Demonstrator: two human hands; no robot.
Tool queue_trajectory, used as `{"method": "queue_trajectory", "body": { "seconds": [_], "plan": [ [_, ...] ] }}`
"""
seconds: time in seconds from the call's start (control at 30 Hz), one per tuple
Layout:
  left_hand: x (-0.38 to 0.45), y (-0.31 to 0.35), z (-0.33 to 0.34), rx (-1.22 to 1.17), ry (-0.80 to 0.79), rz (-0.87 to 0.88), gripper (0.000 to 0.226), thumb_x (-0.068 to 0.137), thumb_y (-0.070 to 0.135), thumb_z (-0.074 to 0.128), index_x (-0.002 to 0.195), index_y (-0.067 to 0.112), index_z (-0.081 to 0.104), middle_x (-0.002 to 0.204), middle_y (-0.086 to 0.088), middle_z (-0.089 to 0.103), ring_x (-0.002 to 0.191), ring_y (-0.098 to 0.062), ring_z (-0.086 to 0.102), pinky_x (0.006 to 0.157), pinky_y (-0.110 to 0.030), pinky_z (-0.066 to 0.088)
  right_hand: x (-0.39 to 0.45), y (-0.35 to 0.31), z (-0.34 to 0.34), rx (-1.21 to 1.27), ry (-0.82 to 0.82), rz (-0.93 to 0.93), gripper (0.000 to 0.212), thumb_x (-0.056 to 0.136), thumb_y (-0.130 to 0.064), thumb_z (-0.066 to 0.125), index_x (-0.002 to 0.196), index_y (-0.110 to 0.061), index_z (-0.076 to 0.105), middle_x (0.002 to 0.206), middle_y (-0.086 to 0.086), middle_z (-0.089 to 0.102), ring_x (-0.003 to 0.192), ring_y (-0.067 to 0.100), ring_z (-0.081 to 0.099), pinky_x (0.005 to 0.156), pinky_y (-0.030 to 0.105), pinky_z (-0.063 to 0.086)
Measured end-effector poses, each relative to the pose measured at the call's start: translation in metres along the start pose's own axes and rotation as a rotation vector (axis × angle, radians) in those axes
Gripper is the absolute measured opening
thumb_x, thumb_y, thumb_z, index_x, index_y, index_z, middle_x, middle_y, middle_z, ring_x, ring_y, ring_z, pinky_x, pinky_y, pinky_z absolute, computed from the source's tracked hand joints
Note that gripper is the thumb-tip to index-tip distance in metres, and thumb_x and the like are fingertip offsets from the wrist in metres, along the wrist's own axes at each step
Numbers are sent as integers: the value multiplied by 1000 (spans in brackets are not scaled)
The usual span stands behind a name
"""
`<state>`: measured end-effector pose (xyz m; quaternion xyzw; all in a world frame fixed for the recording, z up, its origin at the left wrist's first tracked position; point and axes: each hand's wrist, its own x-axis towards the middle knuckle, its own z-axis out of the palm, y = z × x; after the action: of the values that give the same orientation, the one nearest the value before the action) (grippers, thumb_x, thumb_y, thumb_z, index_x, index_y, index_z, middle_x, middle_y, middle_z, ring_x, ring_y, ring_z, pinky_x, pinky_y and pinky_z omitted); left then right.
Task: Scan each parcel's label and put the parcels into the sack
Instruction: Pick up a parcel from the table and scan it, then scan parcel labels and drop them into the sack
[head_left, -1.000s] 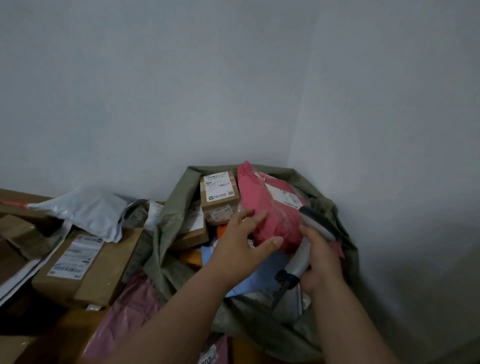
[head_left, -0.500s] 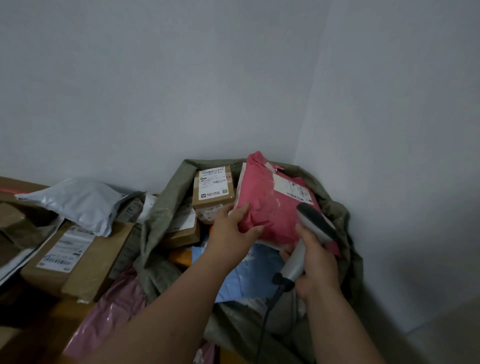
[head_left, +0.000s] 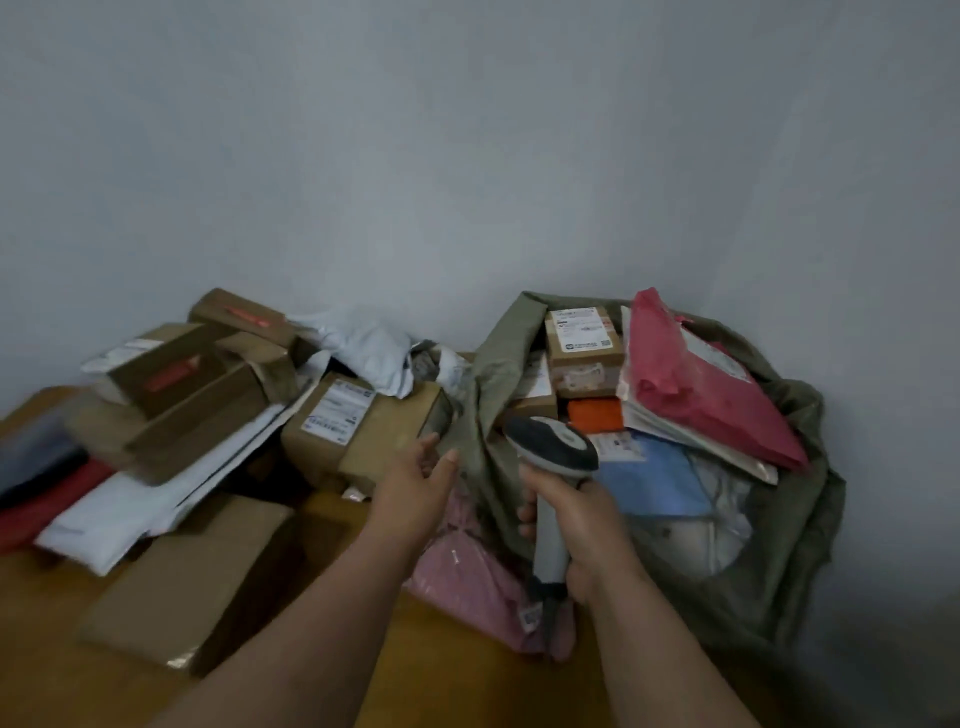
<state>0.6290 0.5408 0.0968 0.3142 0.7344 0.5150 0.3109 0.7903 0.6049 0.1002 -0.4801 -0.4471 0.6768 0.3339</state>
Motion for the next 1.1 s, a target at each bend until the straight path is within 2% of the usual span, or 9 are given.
{"method": "queue_trajectory", "body": {
  "seconds": [0.2, 0.3, 0.4, 0.5, 0.67, 0.8, 0.93, 1.0, 1.1],
  "plan": [
    [-44, -60, -119, 35, 106, -144, 44, 101, 43, 51, 142, 26, 50, 129, 1, 59, 98, -10, 53, 70, -24, 44, -50, 46, 98, -152, -73, 42, 28, 81, -31, 82, 95, -8, 72, 80, 12, 72, 68, 23, 67, 54, 30, 53],
    [-53, -79, -154, 19, 111, -232, 47, 101, 45, 49, 145, 28, 46, 139, -3, 54, 106, -16, 51, 88, -32, 45, -62, 55, 129, -173, -129, 20, 19, 83, -25, 81, 89, -9, 73, 67, 4, 70, 69, 21, 67, 59, 31, 55],
    [-48, -89, -171, -27, 143, -269, 45, 102, 43, 50, 144, 26, 48, 137, -4, 55, 104, -16, 51, 90, -34, 43, -58, 54, 149, -165, -133, 12, 23, 81, -27, 83, 91, -8, 73, 72, 6, 71, 73, 23, 68, 66, 34, 56],
    [-33, -89, -174, -78, 183, -271, 38, 102, 38, 51, 137, 26, 54, 117, 1, 60, 99, -15, 57, 80, -32, 48, -38, 45, 162, -150, -97, 4, 31, 78, -30, 85, 98, -9, 73, 79, 9, 73, 75, 24, 70, 64, 33, 58],
    [26, -69, -163, -111, 217, -257, 37, 101, 37, 55, 134, 22, 57, 118, 1, 64, 106, -16, 60, 88, -37, 53, 25, 22, 174, -152, 5, -8, 34, 76, -41, 83, 96, -15, 73, 80, 4, 75, 83, 23, 71, 83, 46, 59],
    [89, -45, -141, -171, 213, -264, 36, 99, 40, 57, 129, 22, 61, 104, 5, 65, 93, -11, 61, 70, -28, 49, 87, 0, 181, -65, 26, 20, 39, 79, -36, 83, 105, -9, 71, 90, 7, 73, 79, 19, 69, 69, 34, 53],
    [155, -30, -114, -204, 189, -293, 54, 95, 47, 61, 139, 18, 54, 125, -3, 63, 100, -15, 59, 83, -34, 52, 144, -16, 184, -17, 24, 1, 37, 82, -35, 81, 108, -13, 67, 95, 1, 70, 82, 14, 65, 62, 27, 45],
    [181, -26, -101, -206, 188, -314, 66, 92, 51, 64, 146, 17, 47, 132, -5, 58, 96, -13, 58, 96, -41, 52, 167, -19, 185, -16, -9, 1, 27, 82, -35, 81, 100, -20, 67, 99, -2, 69, 92, 17, 65, 75, 33, 52],
    [212, -24, -82, -183, 224, -346, 80, 86, 55, 69, 150, 18, 40, 142, -5, 51, 101, -17, 57, 100, -44, 51, 188, -15, 186, -20, -56, 21, 18, 82, -33, 82, 86, -28, 65, 100, -1, 73, 100, 23, 68, 95, 46, 55]
  ]
}}
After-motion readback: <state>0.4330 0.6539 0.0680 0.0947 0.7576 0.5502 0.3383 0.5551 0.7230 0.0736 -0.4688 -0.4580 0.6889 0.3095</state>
